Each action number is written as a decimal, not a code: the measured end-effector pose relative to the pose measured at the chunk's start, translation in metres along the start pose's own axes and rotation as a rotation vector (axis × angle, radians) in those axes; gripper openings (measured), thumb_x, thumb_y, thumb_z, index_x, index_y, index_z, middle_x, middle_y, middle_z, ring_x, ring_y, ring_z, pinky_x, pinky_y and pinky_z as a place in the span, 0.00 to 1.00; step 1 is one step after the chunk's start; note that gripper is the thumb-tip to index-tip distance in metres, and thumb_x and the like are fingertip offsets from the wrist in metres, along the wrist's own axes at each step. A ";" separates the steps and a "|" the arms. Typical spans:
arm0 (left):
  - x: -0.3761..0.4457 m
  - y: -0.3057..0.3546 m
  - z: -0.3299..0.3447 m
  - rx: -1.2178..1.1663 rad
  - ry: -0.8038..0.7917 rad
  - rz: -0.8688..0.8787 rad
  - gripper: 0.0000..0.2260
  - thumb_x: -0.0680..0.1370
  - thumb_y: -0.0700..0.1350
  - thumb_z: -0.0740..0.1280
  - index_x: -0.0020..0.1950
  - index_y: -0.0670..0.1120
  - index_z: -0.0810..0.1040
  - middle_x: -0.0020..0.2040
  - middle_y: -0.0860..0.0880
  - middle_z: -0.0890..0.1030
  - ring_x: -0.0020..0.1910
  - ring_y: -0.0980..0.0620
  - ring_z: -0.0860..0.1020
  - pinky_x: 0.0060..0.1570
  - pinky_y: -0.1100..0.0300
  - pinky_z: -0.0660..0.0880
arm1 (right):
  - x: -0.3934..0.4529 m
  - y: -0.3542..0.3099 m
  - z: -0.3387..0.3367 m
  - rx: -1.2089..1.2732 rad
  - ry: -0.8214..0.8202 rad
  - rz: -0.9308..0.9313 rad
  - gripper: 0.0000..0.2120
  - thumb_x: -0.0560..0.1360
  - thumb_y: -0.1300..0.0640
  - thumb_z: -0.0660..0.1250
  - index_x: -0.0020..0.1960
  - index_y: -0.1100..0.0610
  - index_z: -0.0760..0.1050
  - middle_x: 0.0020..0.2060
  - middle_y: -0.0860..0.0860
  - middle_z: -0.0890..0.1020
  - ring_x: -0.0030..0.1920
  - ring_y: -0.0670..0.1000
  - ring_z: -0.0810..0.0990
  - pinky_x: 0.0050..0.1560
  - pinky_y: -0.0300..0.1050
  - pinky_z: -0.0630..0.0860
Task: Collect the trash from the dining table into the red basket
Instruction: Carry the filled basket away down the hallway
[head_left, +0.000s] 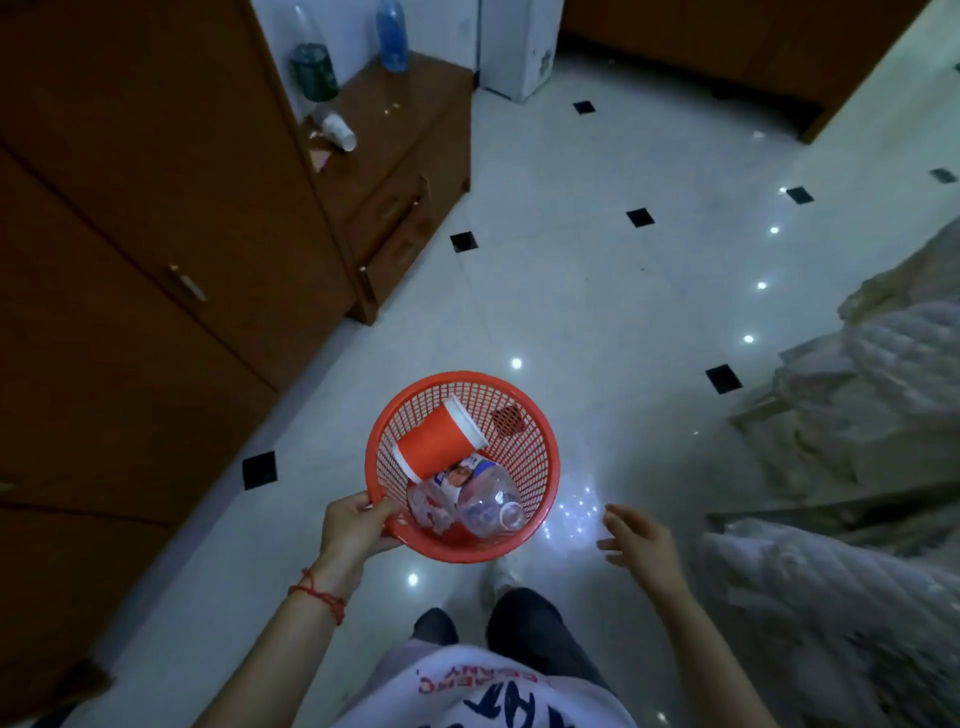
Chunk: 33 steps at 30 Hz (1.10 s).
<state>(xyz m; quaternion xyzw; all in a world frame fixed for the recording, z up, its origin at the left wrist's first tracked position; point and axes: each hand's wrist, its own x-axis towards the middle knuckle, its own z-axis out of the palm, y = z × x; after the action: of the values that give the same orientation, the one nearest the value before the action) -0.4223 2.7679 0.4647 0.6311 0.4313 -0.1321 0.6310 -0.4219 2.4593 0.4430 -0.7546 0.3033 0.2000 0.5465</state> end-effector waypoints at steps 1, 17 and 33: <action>0.012 0.011 0.012 0.002 -0.004 -0.013 0.05 0.70 0.34 0.68 0.36 0.42 0.80 0.26 0.50 0.83 0.30 0.49 0.81 0.28 0.58 0.80 | 0.014 0.000 -0.009 0.000 0.029 0.035 0.13 0.77 0.63 0.62 0.60 0.66 0.74 0.47 0.61 0.79 0.37 0.54 0.79 0.33 0.40 0.75; 0.150 0.229 0.199 -0.013 0.034 -0.015 0.14 0.74 0.35 0.64 0.59 0.33 0.75 0.55 0.38 0.78 0.47 0.43 0.77 0.49 0.51 0.74 | 0.270 -0.144 -0.083 -0.023 0.058 0.262 0.15 0.76 0.65 0.59 0.57 0.76 0.71 0.39 0.58 0.72 0.30 0.51 0.70 0.31 0.41 0.66; 0.316 0.470 0.446 0.143 -0.191 0.048 0.07 0.73 0.36 0.67 0.50 0.40 0.78 0.51 0.43 0.79 0.40 0.51 0.78 0.46 0.54 0.74 | 0.459 -0.257 -0.168 0.169 0.242 0.521 0.13 0.76 0.64 0.58 0.33 0.58 0.68 0.31 0.55 0.71 0.29 0.52 0.70 0.32 0.41 0.66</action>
<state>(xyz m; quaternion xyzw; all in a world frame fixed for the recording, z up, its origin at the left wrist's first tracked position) 0.2680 2.5600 0.4859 0.6692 0.3435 -0.2069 0.6256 0.0845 2.2465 0.3868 -0.6215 0.5654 0.2161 0.4973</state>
